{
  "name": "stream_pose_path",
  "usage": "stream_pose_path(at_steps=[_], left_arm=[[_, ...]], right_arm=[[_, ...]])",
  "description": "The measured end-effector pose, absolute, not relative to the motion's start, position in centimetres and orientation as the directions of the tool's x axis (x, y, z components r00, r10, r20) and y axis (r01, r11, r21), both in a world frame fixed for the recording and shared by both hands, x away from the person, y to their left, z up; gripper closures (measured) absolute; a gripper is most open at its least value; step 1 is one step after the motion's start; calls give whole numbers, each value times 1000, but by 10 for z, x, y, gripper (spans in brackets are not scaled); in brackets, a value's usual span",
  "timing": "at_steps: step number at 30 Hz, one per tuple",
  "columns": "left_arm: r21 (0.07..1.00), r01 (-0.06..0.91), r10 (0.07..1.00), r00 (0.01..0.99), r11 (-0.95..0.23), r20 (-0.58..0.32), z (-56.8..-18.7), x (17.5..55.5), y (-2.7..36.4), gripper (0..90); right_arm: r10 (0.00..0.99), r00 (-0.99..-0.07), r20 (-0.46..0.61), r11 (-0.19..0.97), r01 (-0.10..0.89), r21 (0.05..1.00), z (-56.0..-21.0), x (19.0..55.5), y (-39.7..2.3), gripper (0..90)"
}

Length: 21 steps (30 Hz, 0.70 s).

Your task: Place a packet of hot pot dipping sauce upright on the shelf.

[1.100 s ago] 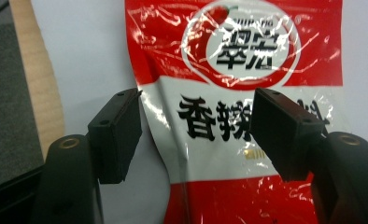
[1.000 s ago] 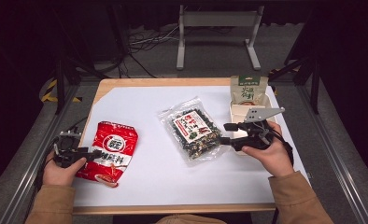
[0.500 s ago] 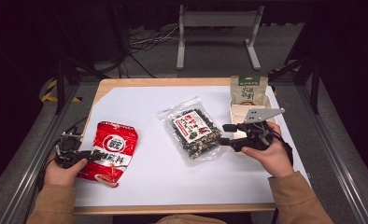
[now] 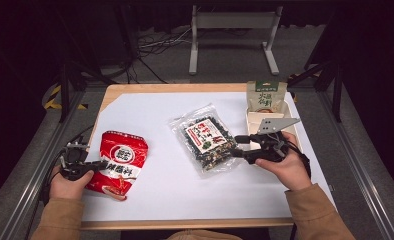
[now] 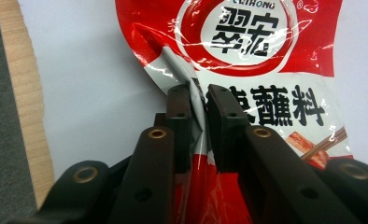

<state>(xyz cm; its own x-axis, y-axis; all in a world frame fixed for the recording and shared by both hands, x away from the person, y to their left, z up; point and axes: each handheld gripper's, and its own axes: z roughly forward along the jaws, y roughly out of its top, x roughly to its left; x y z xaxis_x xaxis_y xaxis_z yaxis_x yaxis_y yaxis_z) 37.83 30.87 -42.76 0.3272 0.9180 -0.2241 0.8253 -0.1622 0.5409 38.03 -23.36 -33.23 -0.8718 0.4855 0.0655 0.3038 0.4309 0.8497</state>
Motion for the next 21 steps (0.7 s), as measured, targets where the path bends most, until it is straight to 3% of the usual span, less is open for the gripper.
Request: stream_pose_path(at_steps=[5, 21], left_arm=[[578, 803, 910, 339, -147, -240, -421, 375, 307, 836], [773, 622, 867, 447, -124, -219, -373, 348, 276, 844]], right_arm=[[472, -880, 47, 442, 282, 852, -332, 378, -230, 503], [442, -894, 77, 422, 283, 861, -332, 367, -208, 470]])
